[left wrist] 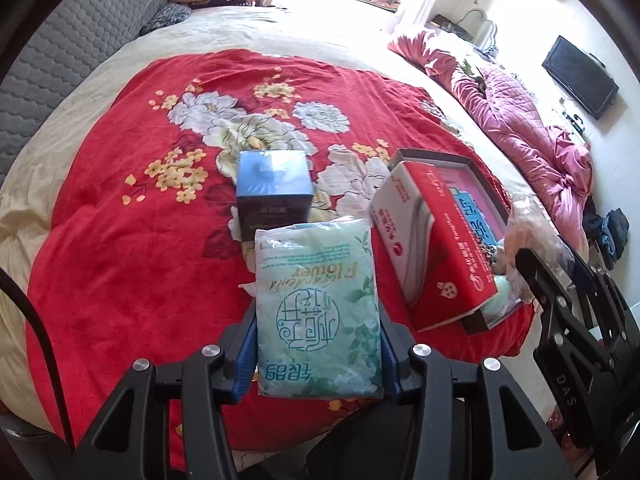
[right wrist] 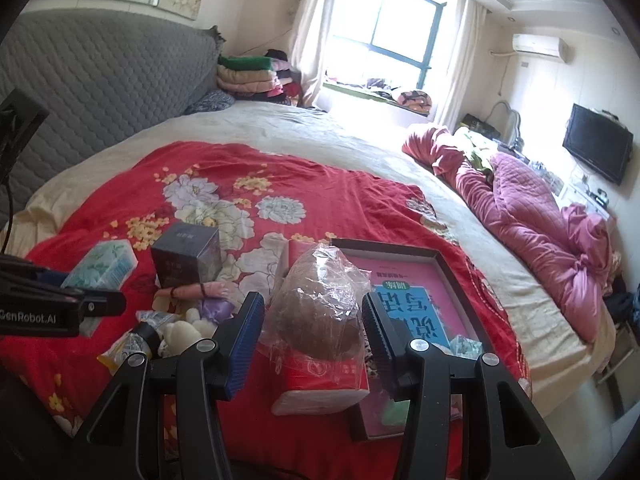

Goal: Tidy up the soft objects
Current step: 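Lift the tissue pack with the left tool while the right tool carries the clear bag toward the tray, then lower the tissue pack with the left tool while the right tool lowers the clear bag into the tray, then open the left tool to drop the tissue pack while the right tool releases the clear bag, then withdraw both open tools from the tray back toward the pile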

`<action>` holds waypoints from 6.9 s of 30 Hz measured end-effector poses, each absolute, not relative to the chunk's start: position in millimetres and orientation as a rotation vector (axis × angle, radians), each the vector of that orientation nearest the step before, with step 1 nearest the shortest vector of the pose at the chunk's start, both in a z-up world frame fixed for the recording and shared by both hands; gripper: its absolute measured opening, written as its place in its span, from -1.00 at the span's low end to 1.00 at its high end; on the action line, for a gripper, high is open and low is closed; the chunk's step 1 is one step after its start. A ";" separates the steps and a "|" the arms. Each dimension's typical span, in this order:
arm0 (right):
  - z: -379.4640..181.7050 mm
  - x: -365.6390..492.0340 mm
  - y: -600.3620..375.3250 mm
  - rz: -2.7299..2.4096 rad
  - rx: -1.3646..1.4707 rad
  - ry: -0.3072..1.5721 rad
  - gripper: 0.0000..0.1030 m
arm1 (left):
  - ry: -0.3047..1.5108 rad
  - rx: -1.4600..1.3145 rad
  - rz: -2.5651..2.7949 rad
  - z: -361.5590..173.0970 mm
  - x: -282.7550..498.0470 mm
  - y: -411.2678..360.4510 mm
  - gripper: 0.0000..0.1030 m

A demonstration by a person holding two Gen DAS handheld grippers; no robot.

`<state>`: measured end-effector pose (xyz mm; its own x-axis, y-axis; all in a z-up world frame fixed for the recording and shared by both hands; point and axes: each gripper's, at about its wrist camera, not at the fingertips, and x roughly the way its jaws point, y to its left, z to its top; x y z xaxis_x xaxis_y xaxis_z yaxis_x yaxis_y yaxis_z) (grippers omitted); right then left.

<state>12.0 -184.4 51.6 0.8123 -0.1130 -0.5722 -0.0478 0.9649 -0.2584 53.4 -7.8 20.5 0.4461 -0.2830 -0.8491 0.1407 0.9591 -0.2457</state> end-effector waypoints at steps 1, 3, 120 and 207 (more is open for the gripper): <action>53.8 11.4 -187.3 -0.036 -0.255 0.621 0.02 | 1.077 -0.142 -0.265 22.4 52.8 -10.5 -0.03; 57.9 11.0 -193.5 -0.035 -0.228 0.619 0.02 | 1.071 -0.136 -0.270 26.6 51.5 -16.2 -0.03; -32.9 50.4 -456.7 -0.295 0.116 0.864 0.04 | 1.310 0.357 -0.547 -62.4 144.5 -328.7 0.00; 42.4 -5.4 -414.8 -0.318 0.130 0.718 0.42 | 1.147 0.203 -0.444 21.2 76.5 -212.3 0.53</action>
